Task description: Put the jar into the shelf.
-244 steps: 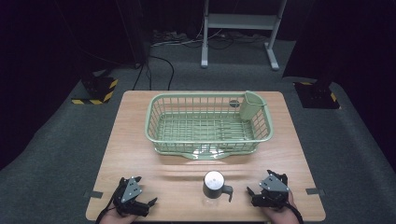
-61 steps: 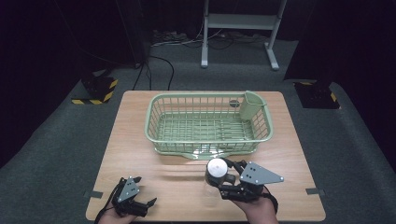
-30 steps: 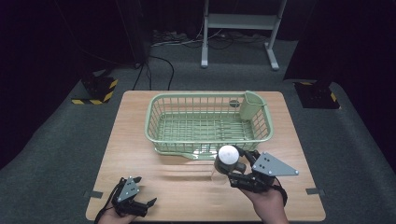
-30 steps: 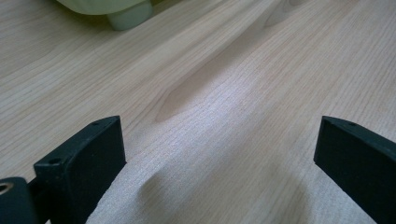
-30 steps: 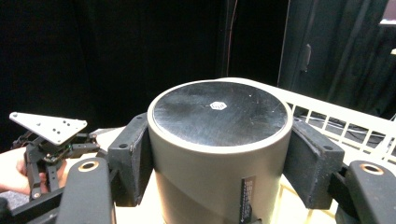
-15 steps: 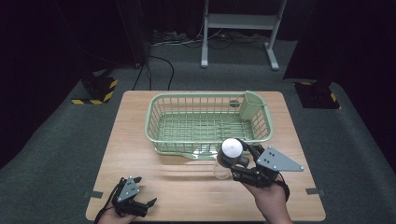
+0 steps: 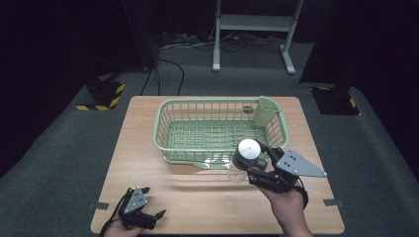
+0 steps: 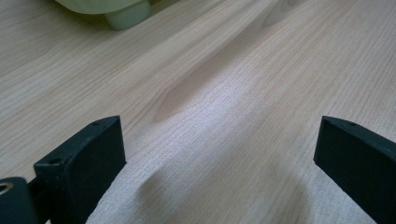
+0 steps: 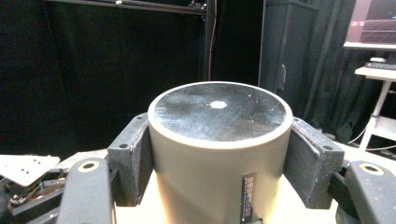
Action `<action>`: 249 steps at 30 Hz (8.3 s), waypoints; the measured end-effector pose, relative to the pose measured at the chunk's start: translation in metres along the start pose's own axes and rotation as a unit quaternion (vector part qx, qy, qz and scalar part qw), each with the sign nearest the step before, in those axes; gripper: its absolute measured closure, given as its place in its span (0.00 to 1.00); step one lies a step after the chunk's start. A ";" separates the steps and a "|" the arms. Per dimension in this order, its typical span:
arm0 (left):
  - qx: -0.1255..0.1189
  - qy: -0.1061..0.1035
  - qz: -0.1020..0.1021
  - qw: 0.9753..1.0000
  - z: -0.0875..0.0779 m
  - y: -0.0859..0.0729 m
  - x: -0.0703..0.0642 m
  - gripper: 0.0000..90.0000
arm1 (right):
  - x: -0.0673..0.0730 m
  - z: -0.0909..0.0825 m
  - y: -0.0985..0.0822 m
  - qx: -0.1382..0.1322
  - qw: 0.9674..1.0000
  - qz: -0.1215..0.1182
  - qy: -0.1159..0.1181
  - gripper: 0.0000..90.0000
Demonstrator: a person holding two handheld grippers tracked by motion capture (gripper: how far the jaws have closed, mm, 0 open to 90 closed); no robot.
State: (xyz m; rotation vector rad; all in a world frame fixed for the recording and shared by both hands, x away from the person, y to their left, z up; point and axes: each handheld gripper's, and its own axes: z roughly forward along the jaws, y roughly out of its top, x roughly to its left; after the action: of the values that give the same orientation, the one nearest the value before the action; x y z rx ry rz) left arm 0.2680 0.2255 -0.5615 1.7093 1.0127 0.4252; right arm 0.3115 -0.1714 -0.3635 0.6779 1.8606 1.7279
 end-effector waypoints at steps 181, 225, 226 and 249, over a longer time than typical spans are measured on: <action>-0.010 -0.011 -0.015 1.000 -0.002 0.000 -0.001 0.03 | -0.061 0.182 -0.014 0.205 0.977 0.043 -0.032 0.35; 0.007 -0.001 0.001 1.000 0.001 -0.001 -0.001 0.03 | -0.027 0.098 -0.027 0.107 0.993 0.031 -0.023 0.00; 0.006 -0.001 0.001 1.000 0.000 -0.001 -0.001 0.03 | -0.026 0.095 -0.029 0.106 0.994 0.032 -0.022 0.00; 0.002 0.000 0.001 1.000 0.000 -0.001 -0.002 0.03 | -0.006 0.055 -0.090 0.153 0.987 0.009 -0.047 0.00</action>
State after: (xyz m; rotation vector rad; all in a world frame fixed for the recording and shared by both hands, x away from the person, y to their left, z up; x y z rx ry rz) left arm 0.2662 0.2236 -0.5621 1.7141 1.0125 0.4249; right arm 0.3512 -0.1403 -0.4570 0.8786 2.0786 1.4072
